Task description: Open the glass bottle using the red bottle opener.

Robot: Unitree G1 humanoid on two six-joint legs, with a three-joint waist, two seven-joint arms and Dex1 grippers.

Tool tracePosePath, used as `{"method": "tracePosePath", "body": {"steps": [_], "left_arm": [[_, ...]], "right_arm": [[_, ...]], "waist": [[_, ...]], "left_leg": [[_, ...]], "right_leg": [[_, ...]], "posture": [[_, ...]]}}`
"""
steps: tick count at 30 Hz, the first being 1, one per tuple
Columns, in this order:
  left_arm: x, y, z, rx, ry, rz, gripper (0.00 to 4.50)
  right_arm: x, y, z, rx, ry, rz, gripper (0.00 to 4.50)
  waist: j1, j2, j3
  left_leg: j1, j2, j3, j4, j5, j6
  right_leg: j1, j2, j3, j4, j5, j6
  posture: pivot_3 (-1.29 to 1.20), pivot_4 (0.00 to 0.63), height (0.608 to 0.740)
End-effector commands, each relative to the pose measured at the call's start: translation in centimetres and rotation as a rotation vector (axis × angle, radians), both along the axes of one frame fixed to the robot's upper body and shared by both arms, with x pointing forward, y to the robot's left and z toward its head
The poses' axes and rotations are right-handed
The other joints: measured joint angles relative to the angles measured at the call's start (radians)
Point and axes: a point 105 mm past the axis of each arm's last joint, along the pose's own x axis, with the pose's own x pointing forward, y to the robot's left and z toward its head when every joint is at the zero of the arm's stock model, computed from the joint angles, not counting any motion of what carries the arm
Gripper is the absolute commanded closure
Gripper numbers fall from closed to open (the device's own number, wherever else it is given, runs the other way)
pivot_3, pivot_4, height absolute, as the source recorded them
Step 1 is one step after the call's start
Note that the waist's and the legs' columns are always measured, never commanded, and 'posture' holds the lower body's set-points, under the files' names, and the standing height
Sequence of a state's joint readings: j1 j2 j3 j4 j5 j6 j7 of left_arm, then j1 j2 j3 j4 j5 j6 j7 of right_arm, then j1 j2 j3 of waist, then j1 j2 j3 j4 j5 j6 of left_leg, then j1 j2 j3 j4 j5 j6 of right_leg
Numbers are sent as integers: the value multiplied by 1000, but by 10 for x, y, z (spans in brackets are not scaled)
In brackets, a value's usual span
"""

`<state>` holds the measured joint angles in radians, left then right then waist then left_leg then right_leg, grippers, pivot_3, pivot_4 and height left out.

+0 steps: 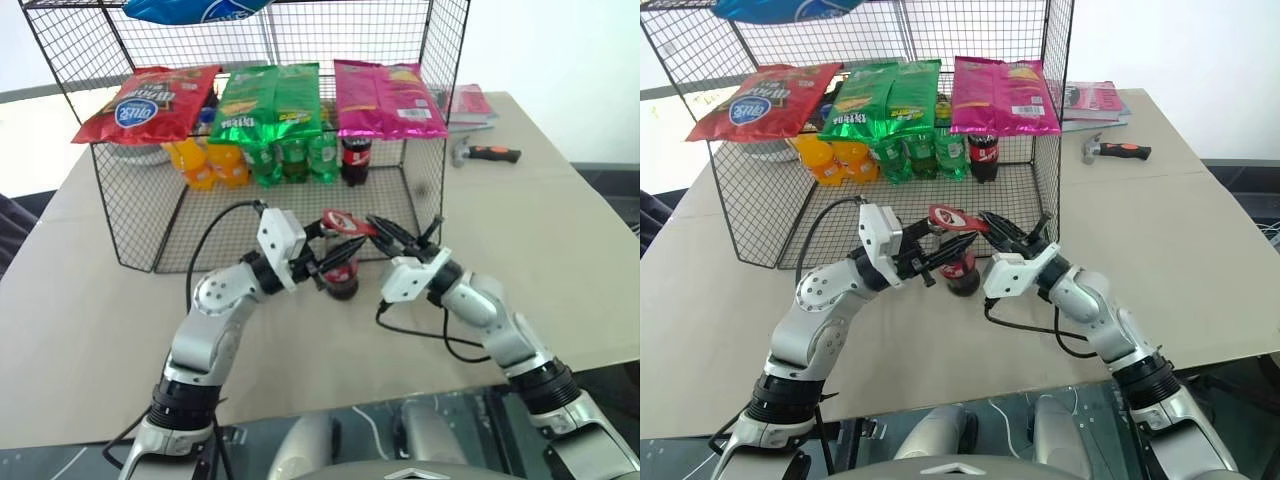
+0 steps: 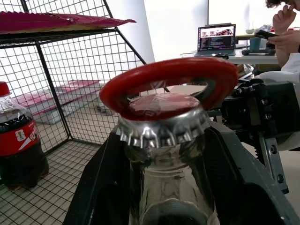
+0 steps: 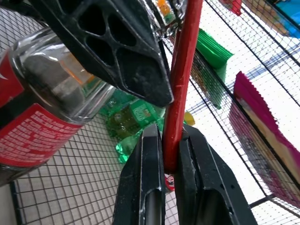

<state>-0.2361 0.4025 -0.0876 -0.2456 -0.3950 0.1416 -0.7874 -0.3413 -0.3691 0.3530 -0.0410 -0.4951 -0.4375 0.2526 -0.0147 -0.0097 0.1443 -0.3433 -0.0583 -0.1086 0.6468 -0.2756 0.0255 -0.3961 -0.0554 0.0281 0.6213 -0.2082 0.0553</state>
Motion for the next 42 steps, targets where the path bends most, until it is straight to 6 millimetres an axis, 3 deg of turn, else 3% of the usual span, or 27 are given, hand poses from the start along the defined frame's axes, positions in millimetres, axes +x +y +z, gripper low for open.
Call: {"method": "tracePosePath", "body": {"steps": [1, 5, 17, 42], "left_arm": [[-1, -4, -47, 87, 200, -7, 2608], [-3, -6, -48, 89, 212, -18, 2608], [-1, -6, -47, 88, 223, -19, 2608], [-4, -12, -52, 83, 236, -27, 2608]], "right_arm": [[-21, 27, -19, -170, -28, 122, 4500], [-18, 26, -4, -173, -133, 103, 4500], [-19, 25, 1, -175, -197, 106, 4500], [1, -3, 47, -221, -354, 40, 4500]], "waist": [[0, 0, 0], [0, 1, 0], [1, 1, 0], [4, 3, 2]], "left_leg": [[0, 0, 0, 0, 0, 0], [0, 0, 0, -1, 0, 0], [-1, 0, 0, -4, 0, 0], [-3, 0, -2, -9, 0, 0]], "right_leg": [[0, 0, 0, 0, 0, 0], [0, 0, 0, 0, 0, 0], [-1, 0, 0, -4, 0, 0], [-1, 0, -3, -12, 0, 0]], "posture": [[0, 150, 740], [0, 150, 740], [0, 150, 740], [0, 150, 740]]}}
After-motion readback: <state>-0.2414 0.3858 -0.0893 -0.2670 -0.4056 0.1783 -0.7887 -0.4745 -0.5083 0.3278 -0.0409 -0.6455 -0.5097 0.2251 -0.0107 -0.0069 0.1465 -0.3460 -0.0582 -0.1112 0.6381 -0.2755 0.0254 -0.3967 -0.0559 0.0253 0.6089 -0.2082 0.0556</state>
